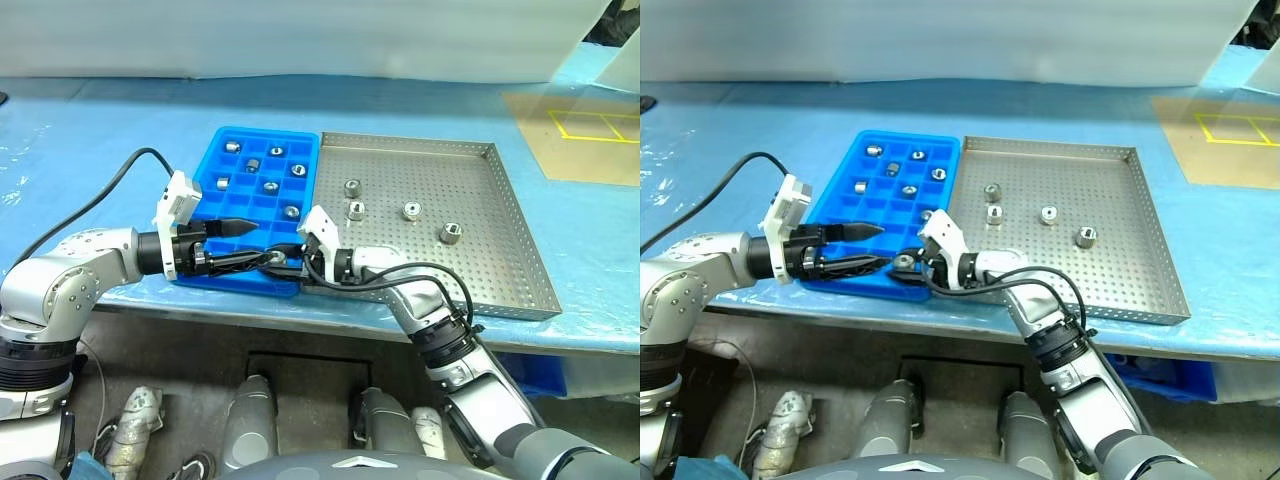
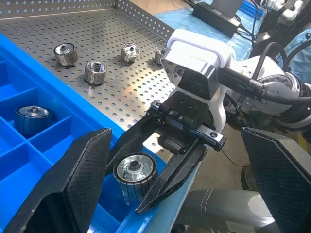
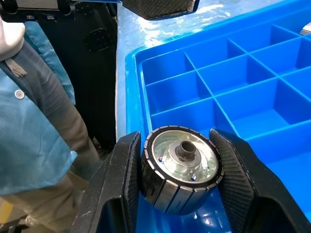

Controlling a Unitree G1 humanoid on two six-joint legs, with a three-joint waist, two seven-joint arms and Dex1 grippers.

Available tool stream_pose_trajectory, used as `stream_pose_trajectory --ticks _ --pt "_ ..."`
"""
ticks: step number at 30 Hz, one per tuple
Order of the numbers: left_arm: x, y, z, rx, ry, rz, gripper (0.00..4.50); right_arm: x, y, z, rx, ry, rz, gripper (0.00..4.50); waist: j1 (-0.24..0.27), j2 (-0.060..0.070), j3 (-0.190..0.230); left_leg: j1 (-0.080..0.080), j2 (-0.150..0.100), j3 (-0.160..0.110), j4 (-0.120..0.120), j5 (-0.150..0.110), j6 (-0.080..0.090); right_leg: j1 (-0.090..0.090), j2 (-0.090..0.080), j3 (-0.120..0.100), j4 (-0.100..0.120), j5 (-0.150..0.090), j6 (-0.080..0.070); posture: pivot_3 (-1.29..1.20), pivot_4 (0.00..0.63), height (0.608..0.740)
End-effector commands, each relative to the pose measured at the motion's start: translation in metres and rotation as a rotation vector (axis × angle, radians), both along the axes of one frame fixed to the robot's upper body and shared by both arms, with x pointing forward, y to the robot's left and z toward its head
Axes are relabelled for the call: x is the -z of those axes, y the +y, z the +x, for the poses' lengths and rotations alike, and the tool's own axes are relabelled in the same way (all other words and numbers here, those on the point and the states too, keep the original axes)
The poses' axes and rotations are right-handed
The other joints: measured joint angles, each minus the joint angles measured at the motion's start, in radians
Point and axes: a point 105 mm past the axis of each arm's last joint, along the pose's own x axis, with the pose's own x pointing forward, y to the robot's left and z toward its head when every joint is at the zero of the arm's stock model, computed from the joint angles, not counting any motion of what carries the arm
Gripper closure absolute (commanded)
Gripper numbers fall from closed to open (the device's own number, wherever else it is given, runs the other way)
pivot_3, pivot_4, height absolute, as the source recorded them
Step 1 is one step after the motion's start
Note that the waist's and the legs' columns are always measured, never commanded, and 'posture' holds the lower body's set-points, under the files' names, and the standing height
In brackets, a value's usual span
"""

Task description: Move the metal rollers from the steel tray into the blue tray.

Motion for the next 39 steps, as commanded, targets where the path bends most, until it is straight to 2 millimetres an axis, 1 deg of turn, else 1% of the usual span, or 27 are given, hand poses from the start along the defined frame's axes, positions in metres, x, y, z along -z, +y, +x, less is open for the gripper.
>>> stream_pose_trajectory --ticks 1,7,9,10,13,18,22,23,24,27,29,30,31,33,34,36,38,39 --pt "-0.008 -0.003 0.000 0.014 -0.034 -0.012 0.00 0.006 -0.003 0.006 0.023 -0.005 -0.025 2.70 0.000 0.000 0.000 0.000 0.000 0.000 0.000 0.000 0.000 0.000 0.000 0.000 0.000 0.000 0.001 0.07 0.150 0.740" --pt "-0.007 -0.006 -0.002 0.018 -0.035 -0.018 0.00 0.007 -0.006 0.013 0.055 -0.030 -0.035 2.70 0.002 0.000 0.000 0.001 0.000 0.000 0.000 0.001 -0.001 0.000 0.000 0.000 0.002 -0.002 0.004 0.07 0.150 0.740" --pt "-0.007 -0.006 -0.002 0.017 -0.034 -0.020 0.00 0.009 -0.007 0.014 0.055 -0.044 -0.046 1.98 0.002 0.000 0.000 0.001 0.000 0.000 0.000 0.001 -0.002 0.000 0.000 0.000 0.003 -0.002 0.004 0.07 0.150 0.740" --pt "-0.007 -0.006 -0.001 0.016 -0.034 -0.021 0.00 0.010 -0.007 0.014 0.058 -0.052 -0.053 1.82 0.002 0.000 0.000 0.001 0.000 0.000 0.000 0.001 -0.002 0.000 0.000 0.000 0.003 -0.003 0.004 0.07 0.150 0.740" --pt "-0.007 -0.006 -0.001 0.017 -0.035 -0.023 0.00 0.011 -0.007 0.015 0.067 -0.023 -0.051 0.86 0.002 0.000 0.000 0.002 0.000 -0.001 0.000 0.001 -0.002 0.001 0.000 0.000 0.004 -0.003 0.005 0.07 0.150 0.740" --pt "-0.007 -0.007 0.000 0.020 -0.037 -0.026 0.00 0.005 -0.008 0.017 0.067 -0.043 -0.044 0.86 0.003 -0.001 0.000 0.005 0.000 -0.001 0.000 0.001 -0.002 0.003 0.000 0.001 0.004 -0.003 0.005 0.06 0.150 0.740" --pt "-0.008 -0.008 0.002 0.025 -0.040 -0.027 0.00 -0.010 -0.013 0.018 0.072 -0.077 -0.005 0.86 0.003 -0.001 0.000 0.004 0.000 -0.001 0.000 0.001 -0.002 0.003 0.000 0.001 0.004 -0.003 0.005 0.05 0.150 0.740" --pt "-0.008 -0.008 0.003 0.027 -0.040 -0.028 0.00 -0.019 -0.018 0.021 0.094 -0.094 0.018 0.86 0.003 -0.001 0.000 0.004 -0.001 -0.001 0.000 0.001 -0.002 0.003 0.000 0.001 0.004 -0.003 0.005 0.05 0.150 0.740" --pt "-0.008 -0.008 0.003 0.029 -0.041 -0.029 0.00 -0.032 -0.027 0.027 0.138 -0.126 0.042 0.86 0.003 -0.001 0.000 0.004 -0.001 -0.001 0.000 0.001 -0.002 0.003 0.000 0.001 0.004 -0.003 0.005 0.04 0.150 0.740" --pt "-0.006 -0.009 0.005 0.033 -0.041 -0.033 0.00 -0.058 -0.046 0.038 0.234 -0.193 0.087 0.86 0.003 -0.001 0.000 0.003 -0.001 -0.001 0.000 0.001 -0.002 0.002 0.000 0.001 0.003 -0.003 0.005 0.03 0.150 0.740" --pt "-0.004 -0.011 0.007 0.038 -0.040 -0.042 0.00 -0.079 -0.068 0.050 0.359 -0.242 0.127 0.86 -0.001 -0.001 0.000 0.003 0.000 0.000 0.000 0.001 -0.002 0.001 0.000 0.001 0.003 -0.003 0.005 0.02 0.150 0.740" --pt "-0.004 -0.012 0.008 0.040 -0.040 -0.045 0.00 -0.084 -0.075 0.054 0.398 -0.255 0.137 0.86 -0.002 -0.001 0.000 0.002 -0.001 0.000 -0.001 0.002 -0.003 0.000 0.001 0.001 0.003 -0.003 0.005 0.01 0.150 0.740" --pt "-0.003 -0.013 0.009 0.042 -0.041 -0.048 0.00 -0.088 -0.083 0.058 0.441 -0.264 0.143 0.86 -0.002 -0.001 0.000 0.002 -0.001 0.000 -0.001 0.002 -0.003 0.000 0.001 0.001 0.003 -0.002 0.004 0.01 0.150 0.740" --pt "-0.002 -0.015 0.011 0.054 -0.042 -0.057 0.00 -0.091 -0.108 0.070 0.558 -0.270 0.144 0.86 -0.003 -0.001 0.000 0.002 -0.001 0.000 -0.001 0.002 -0.003 0.000 0.002 0.001 0.003 0.000 -0.001 0.00 0.150 0.740" --pt "-0.002 -0.016 0.012 0.057 -0.042 -0.059 0.00 -0.091 -0.123 0.077 0.633 -0.272 0.134 0.86 -0.003 -0.001 0.000 0.002 -0.001 0.000 -0.001 0.002 -0.003 -0.001 0.002 0.001 0.003 -0.001 -0.002 -0.01 0.150 0.740" --pt "0.000 -0.017 0.014 0.061 -0.043 -0.060 0.00 -0.089 -0.140 0.086 0.718 -0.271 0.119 0.86 -0.004 -0.001 0.000 0.002 -0.001 0.001 -0.001 0.002 -0.003 -0.001 0.003 0.001 0.002 0.000 -0.002 -0.02 0.150 0.740" --pt "0.000 -0.018 0.016 0.067 -0.046 -0.065 0.00 -0.086 -0.164 0.095 0.829 -0.267 0.089 0.86 -0.005 -0.001 0.000 0.001 -0.002 0.002 -0.001 0.002 -0.004 -0.001 0.003 0.001 0.002 0.000 -0.003 -0.02 0.150 0.740" --pt "0.000 -0.019 0.016 0.070 -0.047 -0.066 0.00 -0.084 -0.172 0.098 0.868 -0.267 0.072 0.86 -0.005 -0.001 0.000 0.001 -0.002 0.002 -0.001 0.003 -0.004 -0.001 0.002 0.001 0.002 0.000 -0.003 -0.02 0.150 0.740"
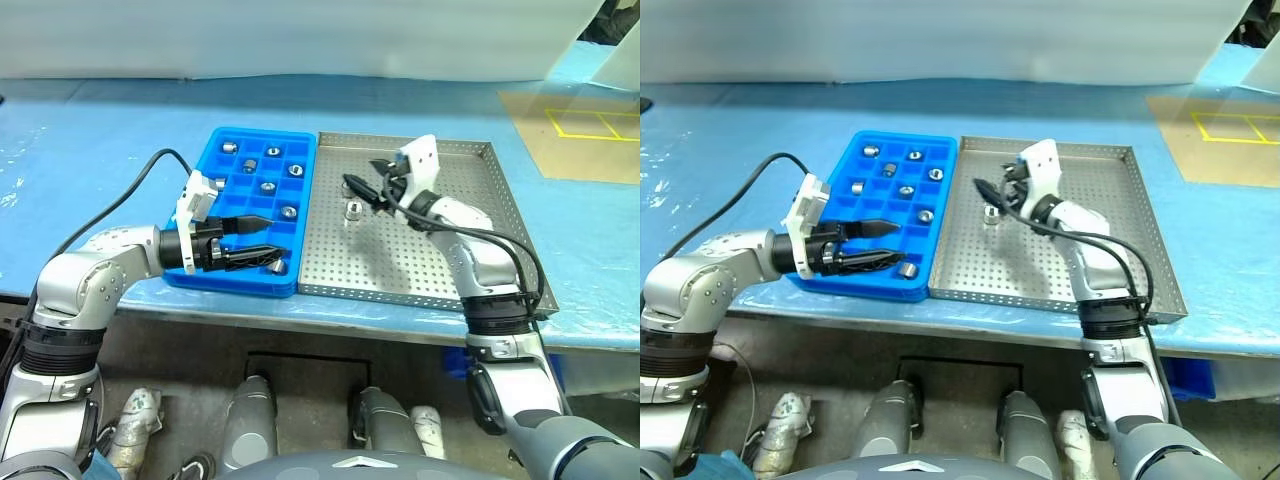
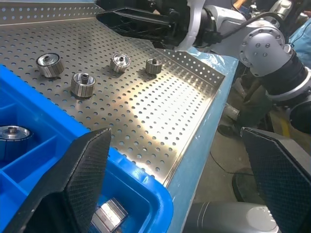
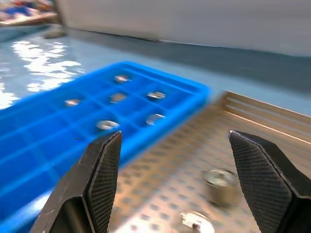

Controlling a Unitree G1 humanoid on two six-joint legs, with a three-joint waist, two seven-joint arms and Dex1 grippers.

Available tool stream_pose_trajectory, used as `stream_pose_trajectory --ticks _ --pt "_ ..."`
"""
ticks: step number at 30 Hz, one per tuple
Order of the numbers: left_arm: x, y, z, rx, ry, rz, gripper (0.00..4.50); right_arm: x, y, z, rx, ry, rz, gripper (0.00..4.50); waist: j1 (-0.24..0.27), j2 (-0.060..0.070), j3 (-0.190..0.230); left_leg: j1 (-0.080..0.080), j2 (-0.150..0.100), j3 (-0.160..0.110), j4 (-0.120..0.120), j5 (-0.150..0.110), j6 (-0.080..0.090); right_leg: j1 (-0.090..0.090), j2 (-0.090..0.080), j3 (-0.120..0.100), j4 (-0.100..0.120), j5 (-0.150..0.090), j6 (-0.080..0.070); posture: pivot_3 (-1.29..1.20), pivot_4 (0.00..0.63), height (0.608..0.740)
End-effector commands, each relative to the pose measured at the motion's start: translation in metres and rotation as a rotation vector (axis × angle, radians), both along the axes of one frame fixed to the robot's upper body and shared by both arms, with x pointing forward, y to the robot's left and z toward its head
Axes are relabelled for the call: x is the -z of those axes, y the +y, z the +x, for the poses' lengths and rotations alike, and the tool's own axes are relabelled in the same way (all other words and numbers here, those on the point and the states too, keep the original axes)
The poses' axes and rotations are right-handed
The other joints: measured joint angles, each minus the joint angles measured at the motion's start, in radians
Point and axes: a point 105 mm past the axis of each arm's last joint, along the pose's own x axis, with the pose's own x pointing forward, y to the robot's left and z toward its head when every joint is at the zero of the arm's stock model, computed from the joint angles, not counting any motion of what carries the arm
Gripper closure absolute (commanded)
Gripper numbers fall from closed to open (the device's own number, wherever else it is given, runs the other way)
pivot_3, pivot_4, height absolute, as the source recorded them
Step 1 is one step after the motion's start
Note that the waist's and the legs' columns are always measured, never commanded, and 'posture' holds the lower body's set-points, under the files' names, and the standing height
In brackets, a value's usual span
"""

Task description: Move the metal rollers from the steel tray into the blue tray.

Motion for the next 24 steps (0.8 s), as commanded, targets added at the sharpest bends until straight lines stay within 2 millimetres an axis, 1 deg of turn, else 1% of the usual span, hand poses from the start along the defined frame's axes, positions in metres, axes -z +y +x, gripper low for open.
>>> stream_pose_trajectory --ticks 1,3,4,8,11,13,15,17,19,22,24 --pt "-0.007 -0.005 0.002 0.030 -0.047 -0.010 0.00 -0.013 -0.032 0.012 0.157 -0.046 -0.023 0.86 0.000 0.000 0.000 0.000 0.000 0.000 0.000 0.000 0.000 0.000 0.000 0.000 0.000 0.000 0.000 -0.04 0.150 0.740" --pt "-0.007 -0.007 0.002 0.038 -0.050 -0.014 0.00 -0.010 -0.051 0.017 0.252 -0.034 -0.028 0.86 -0.001 0.000 0.000 0.000 0.000 0.001 0.000 0.000 0.000 0.000 0.000 0.000 0.000 0.000 0.000 -0.04 0.150 0.740" --pt "-0.007 -0.008 0.003 0.041 -0.052 -0.015 0.00 -0.009 -0.057 0.018 0.281 -0.034 -0.030 0.86 -0.001 0.000 0.000 0.000 0.000 0.001 0.000 0.000 0.000 0.000 0.000 0.000 0.000 0.000 0.000 -0.04 0.150 0.740" --pt "-0.007 -0.009 0.003 0.043 -0.055 -0.020 0.00 -0.020 -0.078 0.011 0.373 -0.076 -0.024 0.86 -0.001 0.000 0.000 -0.001 0.000 0.001 0.000 0.001 -0.002 -0.001 0.000 0.000 0.000 0.000 0.000 -0.03 0.150 0.740" --pt "-0.006 -0.009 0.002 0.040 -0.054 -0.020 0.00 -0.019 -0.094 0.004 0.428 -0.075 -0.019 0.86 -0.001 0.000 0.000 -0.001 0.000 0.001 0.000 0.001 -0.002 -0.001 0.000 0.000 -0.001 0.000 0.000 -0.03 0.150 0.740" --pt "-0.005 -0.009 0.001 0.038 -0.052 -0.021 0.00 -0.013 -0.108 -0.005 0.481 -0.062 -0.027 0.86 0.002 0.000 0.000 -0.001 0.000 0.001 0.000 0.001 -0.002 -0.001 0.000 0.000 -0.001 0.000 0.000 -0.03 0.150 0.740" --pt "-0.005 -0.009 0.001 0.033 -0.049 -0.026 0.00 -0.002 -0.120 -0.018 0.523 -0.038 -0.036 0.86 0.004 0.000 0.000 -0.001 0.000 0.001 0.000 0.001 -0.002 0.000 0.000 0.000 -0.002 0.000 0.000 -0.03 0.150 0.740" --pt "-0.004 -0.009 0.000 0.033 -0.046 -0.027 0.00 0.008 -0.126 -0.029 0.541 -0.009 -0.032 0.86 0.003 0.000 0.000 -0.001 0.000 0.001 0.000 0.001 -0.001 0.000 0.000 0.000 -0.002 0.000 0.000 -0.04 0.150 0.740" --pt "-0.003 -0.010 0.000 0.037 -0.042 -0.029 0.00 0.017 -0.130 -0.036 0.558 0.017 -0.041 0.86 -0.001 0.000 0.000 -0.001 0.000 0.001 0.000 -0.001 0.002 0.000 0.000 0.000 -0.003 0.000 0.001 -0.05 0.150 0.740" --pt "-0.003 -0.013 0.001 0.048 -0.039 -0.033 0.00 0.026 -0.134 -0.039 0.579 0.041 -0.044 0.86 -0.012 0.000 0.000 0.000 0.000 0.001 0.000 -0.001 0.001 0.000 0.000 0.000 -0.002 -0.003 0.005 -0.07 0.150 0.740" --pt "-0.004 -0.016 0.003 0.054 -0.040 -0.036 0.00 0.027 -0.131 -0.038 0.572 0.046 -0.039 0.86 -0.018 0.000 0.000 0.000 0.000 0.001 0.000 -0.001 0.001 0.000 0.000 0.000 -0.001 -0.003 0.006 -0.08 0.150 0.740"
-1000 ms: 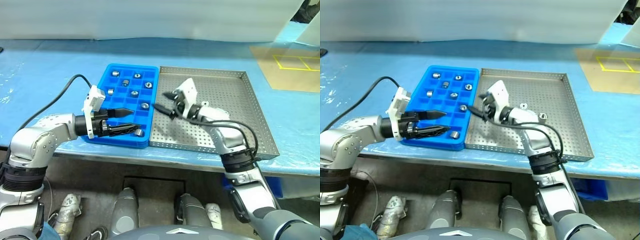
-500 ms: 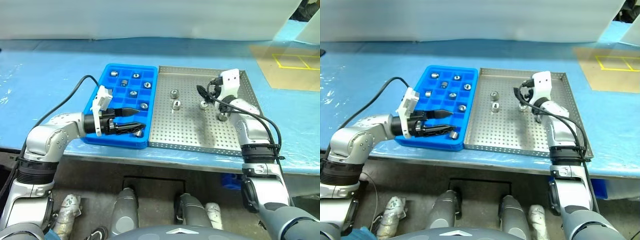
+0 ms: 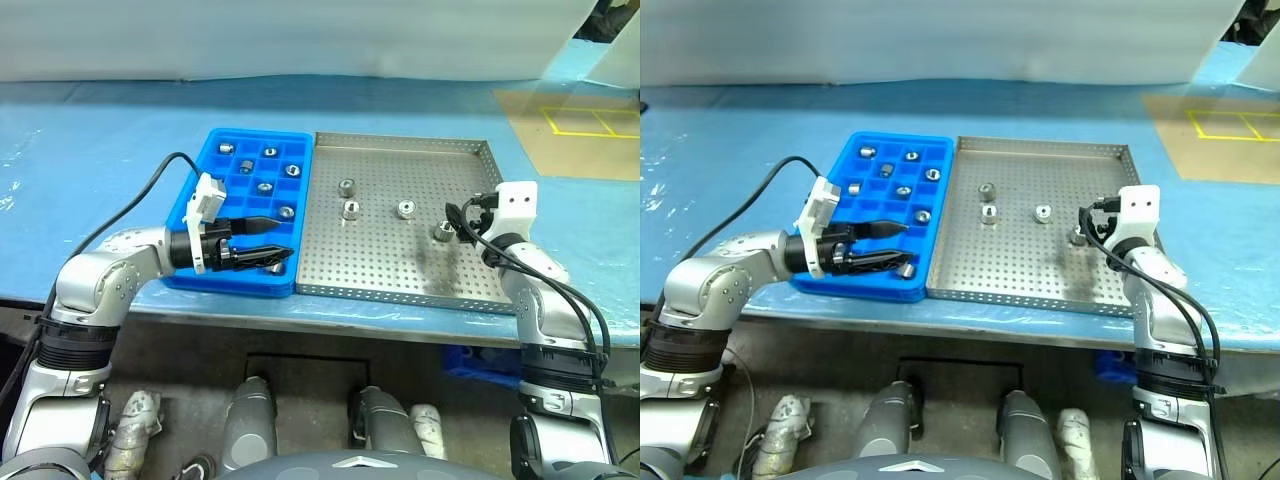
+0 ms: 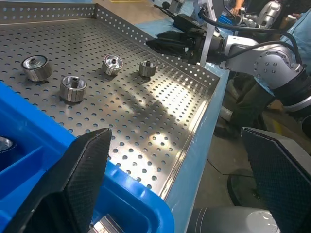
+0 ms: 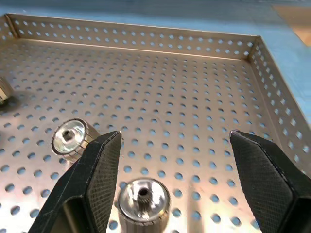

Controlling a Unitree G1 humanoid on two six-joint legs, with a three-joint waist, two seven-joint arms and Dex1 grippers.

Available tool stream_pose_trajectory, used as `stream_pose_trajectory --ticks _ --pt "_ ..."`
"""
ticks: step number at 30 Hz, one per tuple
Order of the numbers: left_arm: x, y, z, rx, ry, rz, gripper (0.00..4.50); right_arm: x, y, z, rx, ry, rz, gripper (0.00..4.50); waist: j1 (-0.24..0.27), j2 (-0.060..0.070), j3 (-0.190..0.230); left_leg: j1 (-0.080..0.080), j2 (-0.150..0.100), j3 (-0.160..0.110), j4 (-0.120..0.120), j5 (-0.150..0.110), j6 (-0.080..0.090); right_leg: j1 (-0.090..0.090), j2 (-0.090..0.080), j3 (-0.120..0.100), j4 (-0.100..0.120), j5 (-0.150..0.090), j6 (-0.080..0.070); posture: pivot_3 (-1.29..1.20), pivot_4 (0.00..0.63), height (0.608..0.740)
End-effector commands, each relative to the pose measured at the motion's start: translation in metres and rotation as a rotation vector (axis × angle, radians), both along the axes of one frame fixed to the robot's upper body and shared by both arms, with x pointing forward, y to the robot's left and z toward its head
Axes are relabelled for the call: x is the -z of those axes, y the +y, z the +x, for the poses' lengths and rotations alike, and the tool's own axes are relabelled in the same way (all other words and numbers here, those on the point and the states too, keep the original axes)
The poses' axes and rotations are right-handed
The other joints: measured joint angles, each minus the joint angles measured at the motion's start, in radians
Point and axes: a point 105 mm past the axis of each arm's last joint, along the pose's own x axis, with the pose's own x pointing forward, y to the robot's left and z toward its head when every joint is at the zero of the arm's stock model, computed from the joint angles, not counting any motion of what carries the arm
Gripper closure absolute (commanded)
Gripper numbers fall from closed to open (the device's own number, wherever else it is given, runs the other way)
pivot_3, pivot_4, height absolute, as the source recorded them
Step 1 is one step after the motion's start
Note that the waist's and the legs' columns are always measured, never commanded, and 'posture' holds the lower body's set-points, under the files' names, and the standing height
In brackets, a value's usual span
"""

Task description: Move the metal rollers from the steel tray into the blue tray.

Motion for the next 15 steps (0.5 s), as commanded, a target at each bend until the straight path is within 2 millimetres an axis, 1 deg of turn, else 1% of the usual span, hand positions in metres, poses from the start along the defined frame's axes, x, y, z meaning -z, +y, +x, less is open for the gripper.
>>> stream_pose_trajectory --ticks 1,3,6,8,15 --pt "-0.011 -0.006 0.001 0.031 -0.044 -0.008 0.00 -0.017 0.003 0.000 -0.004 -0.069 0.006 0.86 -0.005 0.000 0.000 0.000 0.000 0.000 0.000 0.000 0.000 0.000 0.000 0.000 0.000 0.000 0.000 -0.08 0.150 0.740" --pt "-0.012 -0.007 0.002 0.037 -0.044 -0.007 0.00 -0.013 0.007 0.000 -0.019 -0.060 0.010 0.86 -0.008 0.000 0.000 0.000 0.000 0.000 0.000 0.000 0.000 0.000 0.000 0.000 0.000 0.000 0.000 -0.09 0.150 0.740" --pt "-0.012 -0.008 0.003 0.047 -0.045 -0.005 0.00 0.006 0.006 0.001 -0.009 -0.010 0.032 0.86 -0.009 0.000 0.000 0.000 0.000 0.000 0.000 0.000 0.000 0.000 0.000 0.000 0.000 0.000 -0.001 -0.09 0.150 0.740" --pt "-0.012 -0.009 0.003 0.049 -0.045 -0.005 0.00 0.016 0.009 0.001 -0.017 0.014 0.036 0.86 -0.009 0.000 0.000 -0.001 0.000 0.000 0.000 0.000 0.000 0.000 0.000 0.000 -0.001 0.003 -0.005 -0.09 0.150 0.740" --pt "-0.012 -0.009 0.001 0.048 -0.044 -0.003 0.00 0.033 0.018 0.008 -0.038 0.044 0.043 0.86 -0.009 0.000 0.000 -0.001 0.000 0.000 0.000 0.000 0.001 0.000 0.000 0.000 -0.001 0.003 -0.006 -0.07 0.150 0.740"
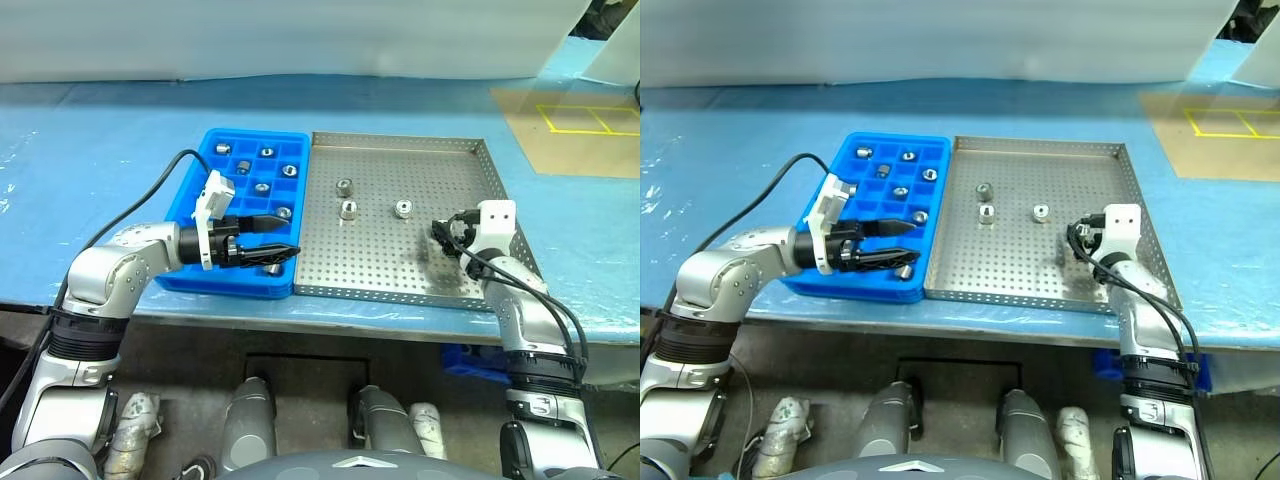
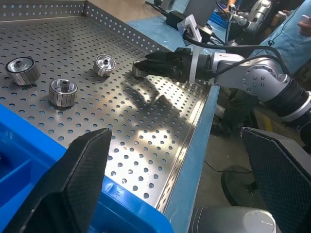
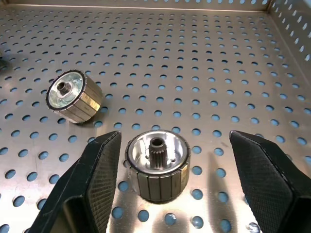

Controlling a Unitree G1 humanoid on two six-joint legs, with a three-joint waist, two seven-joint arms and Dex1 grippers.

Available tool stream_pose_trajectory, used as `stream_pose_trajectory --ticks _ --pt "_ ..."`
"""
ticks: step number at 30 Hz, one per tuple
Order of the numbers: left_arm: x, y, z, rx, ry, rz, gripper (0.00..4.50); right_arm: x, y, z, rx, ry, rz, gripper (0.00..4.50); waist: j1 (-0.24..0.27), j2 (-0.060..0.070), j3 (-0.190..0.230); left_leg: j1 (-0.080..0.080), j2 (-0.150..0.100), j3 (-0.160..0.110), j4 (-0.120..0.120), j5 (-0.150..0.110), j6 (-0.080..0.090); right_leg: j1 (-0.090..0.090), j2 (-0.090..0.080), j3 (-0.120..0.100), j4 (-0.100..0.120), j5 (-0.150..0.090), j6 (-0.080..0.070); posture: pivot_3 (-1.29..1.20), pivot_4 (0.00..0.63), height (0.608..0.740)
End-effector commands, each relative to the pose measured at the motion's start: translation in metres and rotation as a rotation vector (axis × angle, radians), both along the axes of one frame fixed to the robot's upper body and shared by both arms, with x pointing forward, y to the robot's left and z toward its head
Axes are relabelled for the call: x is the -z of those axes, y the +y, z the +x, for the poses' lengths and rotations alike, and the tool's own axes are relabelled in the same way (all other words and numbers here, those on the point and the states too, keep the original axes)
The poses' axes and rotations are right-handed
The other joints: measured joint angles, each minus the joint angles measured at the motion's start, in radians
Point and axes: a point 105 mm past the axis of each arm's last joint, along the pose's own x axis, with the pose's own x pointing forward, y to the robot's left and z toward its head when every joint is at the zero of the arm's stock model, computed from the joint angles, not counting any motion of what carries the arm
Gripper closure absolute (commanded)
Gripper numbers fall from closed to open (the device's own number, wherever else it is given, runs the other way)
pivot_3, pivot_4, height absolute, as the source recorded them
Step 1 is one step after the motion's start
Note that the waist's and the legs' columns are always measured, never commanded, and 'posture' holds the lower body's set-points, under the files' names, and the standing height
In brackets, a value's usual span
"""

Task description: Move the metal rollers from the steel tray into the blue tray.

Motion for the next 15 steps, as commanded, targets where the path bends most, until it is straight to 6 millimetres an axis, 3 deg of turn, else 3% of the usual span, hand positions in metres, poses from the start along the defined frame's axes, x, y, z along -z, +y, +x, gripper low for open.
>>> stream_pose_trajectory --ticks 1,15 --pt "-0.011 -0.002 -0.003 0.018 -0.049 -0.008 0.00 -0.005 0.008 0.007 -0.031 -0.034 -0.013 0.86 0.000 0.000 0.000 0.000 0.000 0.000 0.000 0.000 0.000 0.000 0.000 0.000 0.000 0.000 0.000 -0.07 0.150 0.740" --pt "-0.012 0.000 -0.004 0.012 -0.053 -0.009 0.00 0.005 0.018 0.018 -0.066 -0.029 -0.018 0.86 0.000 0.000 0.000 0.000 0.000 0.000 0.000 0.000 0.000 0.000 0.000 0.000 0.000 0.000 0.000 -0.06 0.150 0.740"
